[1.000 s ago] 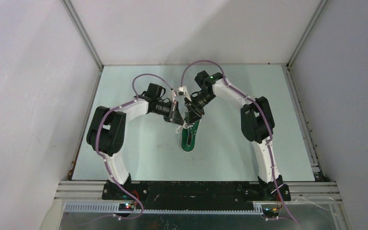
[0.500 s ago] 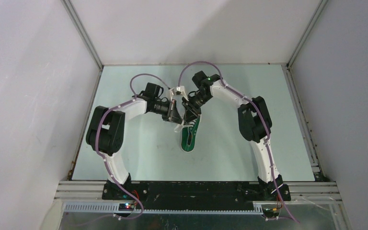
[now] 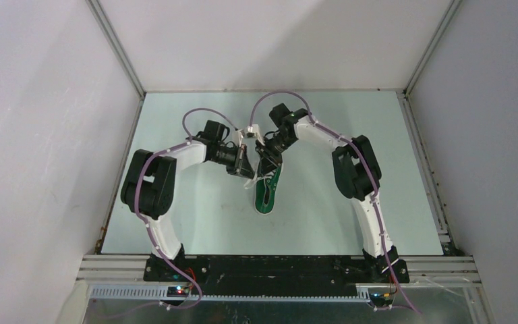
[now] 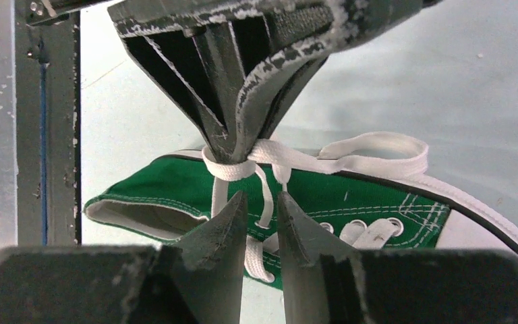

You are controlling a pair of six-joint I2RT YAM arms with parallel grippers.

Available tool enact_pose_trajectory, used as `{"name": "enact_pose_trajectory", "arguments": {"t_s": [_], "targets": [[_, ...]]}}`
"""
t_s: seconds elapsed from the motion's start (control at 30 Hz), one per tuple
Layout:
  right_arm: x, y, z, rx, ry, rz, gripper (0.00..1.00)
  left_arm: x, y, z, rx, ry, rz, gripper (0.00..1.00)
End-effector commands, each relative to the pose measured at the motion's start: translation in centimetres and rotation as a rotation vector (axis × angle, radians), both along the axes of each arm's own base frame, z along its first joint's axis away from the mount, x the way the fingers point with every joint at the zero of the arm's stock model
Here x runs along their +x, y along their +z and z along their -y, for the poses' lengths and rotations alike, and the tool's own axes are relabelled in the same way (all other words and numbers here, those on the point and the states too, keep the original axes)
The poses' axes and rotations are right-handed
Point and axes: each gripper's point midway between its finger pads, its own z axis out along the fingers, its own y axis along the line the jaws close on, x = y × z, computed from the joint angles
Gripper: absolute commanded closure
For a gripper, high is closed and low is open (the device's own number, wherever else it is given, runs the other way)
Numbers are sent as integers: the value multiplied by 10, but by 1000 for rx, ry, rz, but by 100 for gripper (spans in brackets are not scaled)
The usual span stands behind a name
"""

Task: Tie the shoes
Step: Cross the shoelace with the shoelace.

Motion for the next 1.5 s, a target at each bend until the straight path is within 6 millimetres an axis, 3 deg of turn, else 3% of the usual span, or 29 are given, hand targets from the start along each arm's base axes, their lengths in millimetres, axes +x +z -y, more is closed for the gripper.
{"name": "enact_pose_trajectory", "arguments": {"t_s": [0.0, 0.2, 0.43, 0.57, 0.77, 0.97, 1.17, 1.3, 1.47], "targets": [[2, -17, -3, -55, -39, 20, 75, 0, 17, 2, -37, -23, 112, 100], [-3, -29, -7, -76, -46, 6, 75, 6, 26, 4, -78, 21, 210, 100], [2, -25, -8, -45, -66, -15, 75, 12, 46, 6, -108, 8, 348, 100], [1, -33, -7, -43, -53, -43, 73, 12, 52, 5, -91, -33, 420, 100], [1, -41, -7, -52, -71, -110, 73, 0, 49, 5, -51, -131, 510, 100], [13, -29, 3, 10, -123, -173, 73, -13, 53, 6, -13, -236, 634, 100], [17, -29, 14, 11, -101, -129, 74, -28, 55, 11, 44, -376, 744, 100], [22, -29, 5, 33, -114, -123, 75, -42, 52, 13, 87, -464, 801, 100], [24, -23, -8, 92, -130, -178, 75, -39, 49, 10, 181, -511, 891, 100]]}}
